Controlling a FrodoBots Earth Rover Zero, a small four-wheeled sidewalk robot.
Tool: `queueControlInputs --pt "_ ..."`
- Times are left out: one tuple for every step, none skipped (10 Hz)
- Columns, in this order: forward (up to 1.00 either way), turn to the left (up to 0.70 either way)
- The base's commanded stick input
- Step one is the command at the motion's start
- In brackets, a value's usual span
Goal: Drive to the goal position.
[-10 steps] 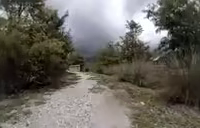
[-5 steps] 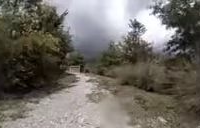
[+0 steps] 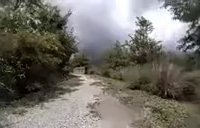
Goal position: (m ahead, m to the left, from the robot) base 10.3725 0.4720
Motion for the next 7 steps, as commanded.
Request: queueControlInputs --pt "0.85 0.0" --pt "0.85 0.0" --pt "0.85 0.27" --pt "0.85 0.26" --pt "0.85 0.08" --pt "0.85 0.03" --pt "0.85 0.0"
